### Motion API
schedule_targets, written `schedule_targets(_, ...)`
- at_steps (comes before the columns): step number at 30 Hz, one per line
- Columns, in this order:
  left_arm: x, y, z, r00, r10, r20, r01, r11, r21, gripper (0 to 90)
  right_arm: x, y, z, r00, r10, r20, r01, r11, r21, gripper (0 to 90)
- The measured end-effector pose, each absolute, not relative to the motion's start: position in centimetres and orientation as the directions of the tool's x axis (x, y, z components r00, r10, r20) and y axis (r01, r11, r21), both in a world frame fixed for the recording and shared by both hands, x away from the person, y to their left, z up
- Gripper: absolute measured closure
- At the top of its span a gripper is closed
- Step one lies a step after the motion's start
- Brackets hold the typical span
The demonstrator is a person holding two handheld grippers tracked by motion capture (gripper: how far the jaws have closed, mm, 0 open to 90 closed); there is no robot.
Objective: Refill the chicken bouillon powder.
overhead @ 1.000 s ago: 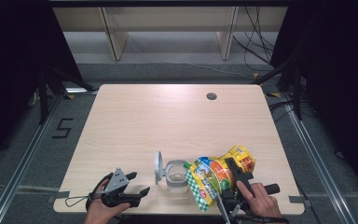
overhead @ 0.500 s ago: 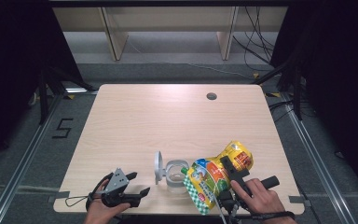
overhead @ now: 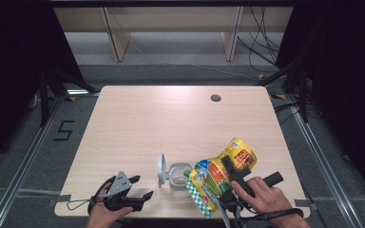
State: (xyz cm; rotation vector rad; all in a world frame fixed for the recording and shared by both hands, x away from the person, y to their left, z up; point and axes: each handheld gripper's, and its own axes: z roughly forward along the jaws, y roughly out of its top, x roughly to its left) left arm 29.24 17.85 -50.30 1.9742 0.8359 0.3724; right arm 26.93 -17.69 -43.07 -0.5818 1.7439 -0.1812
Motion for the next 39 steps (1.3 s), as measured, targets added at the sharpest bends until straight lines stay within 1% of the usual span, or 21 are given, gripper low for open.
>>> schedule_targets(2,29.3,17.9,-50.3,0.726,0.684,-0.066,0.399,-0.342,0.851,25.5,26.9,-17.7,-42.9,-0.143,-0.477,-0.867,-0.285,0.859,-0.425,43.2)
schedule_targets(4,29.3,17.8,-50.3,0.720,0.690,-0.080,0.412,-0.332,0.848,25.5,26.8,-17.6,-42.7,-0.138,-0.486,-0.863,-0.292,0.853,-0.434,43.4)
schedule_targets(5,29.3,17.9,-50.3,0.730,0.681,-0.061,0.400,-0.353,0.846,25.5,26.9,-17.6,-42.3,-0.122,-0.522,-0.844,-0.296,0.831,-0.471,43.5)
schedule_targets(6,29.3,17.9,-50.3,0.730,0.681,-0.057,0.399,-0.356,0.845,25.5,26.9,-17.6,-42.3,-0.121,-0.520,-0.846,-0.294,0.833,-0.470,43.6)
schedule_targets(7,29.4,17.9,-50.3,0.730,0.681,-0.055,0.398,-0.358,0.845,25.5,26.8,-17.7,-42.6,-0.142,-0.463,-0.875,-0.268,0.869,-0.416,43.7)
schedule_targets(8,29.3,17.8,-50.4,0.724,0.686,-0.074,0.412,-0.343,0.844,25.5,27.0,-17.5,-42.2,-0.113,-0.519,-0.847,-0.296,0.831,-0.470,43.8)
schedule_targets(11,29.3,17.8,-50.3,0.732,0.679,-0.055,0.396,-0.358,0.846,25.5,27.1,-17.3,-41.9,-0.102,-0.563,-0.820,-0.296,0.804,-0.515,45.6)
schedule_targets(12,29.2,17.7,-50.4,0.720,0.689,-0.079,0.416,-0.337,0.845,25.5,27.1,-17.3,-41.9,-0.096,-0.566,-0.819,-0.299,0.801,-0.519,46.0)
schedule_targets(14,29.4,17.9,-50.3,0.730,0.682,-0.054,0.398,-0.360,0.844,25.5,27.2,-17.2,-41.7,-0.108,-0.563,-0.819,-0.298,0.804,-0.514,46.6)
schedule_targets(17,29.4,17.8,-50.3,0.731,0.680,-0.057,0.397,-0.357,0.846,25.5,27.2,-17.2,-41.6,-0.083,-0.577,-0.813,-0.305,0.791,-0.530,47.1)
schedule_targets(19,29.3,17.7,-50.4,0.722,0.688,-0.078,0.415,-0.339,0.844,25.5,27.1,-17.1,-41.4,-0.077,-0.590,-0.804,-0.305,0.781,-0.545,47.7)
schedule_targets(20,29.3,17.7,-50.4,0.722,0.687,-0.078,0.415,-0.340,0.844,25.5,27.1,-17.1,-41.3,-0.083,-0.591,-0.803,-0.309,0.781,-0.543,48.2)
schedule_targets(21,29.3,17.7,-50.4,0.721,0.688,-0.078,0.415,-0.339,0.844,25.5,27.1,-17.1,-41.2,-0.069,-0.589,-0.805,-0.306,0.781,-0.545,48.5)
schedule_targets(23,29.3,17.9,-50.3,0.731,0.680,-0.055,0.397,-0.359,0.845,25.5,27.0,-17.0,-41.2,-0.063,-0.590,-0.805,-0.310,0.778,-0.546,48.8)
schedule_targets(26,29.3,17.9,-50.3,0.730,0.681,-0.057,0.399,-0.357,0.844,25.5,27.0,-17.1,-41.4,-0.061,-0.583,-0.810,-0.318,0.781,-0.538,49.0)
schedule_targets(27,29.3,17.9,-50.3,0.730,0.680,-0.058,0.399,-0.356,0.845,25.5,27.0,-17.1,-41.3,-0.073,-0.583,-0.809,-0.322,0.782,-0.534,49.0)
schedule_targets(30,29.4,17.8,-50.3,0.730,0.681,-0.056,0.397,-0.357,0.845,25.6,26.8,-17.2,-41.3,-0.060,-0.580,-0.813,-0.321,0.782,-0.535,49.1)
schedule_targets(31,29.2,17.7,-50.4,0.717,0.693,-0.073,0.413,-0.338,0.846,25.8,26.8,-17.2,-41.2,-0.063,-0.583,-0.810,-0.325,0.780,-0.536,49.2)
schedule_targets(33,29.3,17.7,-50.4,0.722,0.688,-0.073,0.414,-0.345,0.843,25.9,26.6,-17.3,-41.1,-0.054,-0.583,-0.810,-0.329,0.777,-0.537,49.1)
schedule_targets(39,29.2,17.7,-50.4,0.716,0.695,-0.073,0.416,-0.340,0.844,25.8,26.3,-17.2,-41.1,-0.024,-0.605,-0.796,-0.317,0.759,-0.568,49.2)
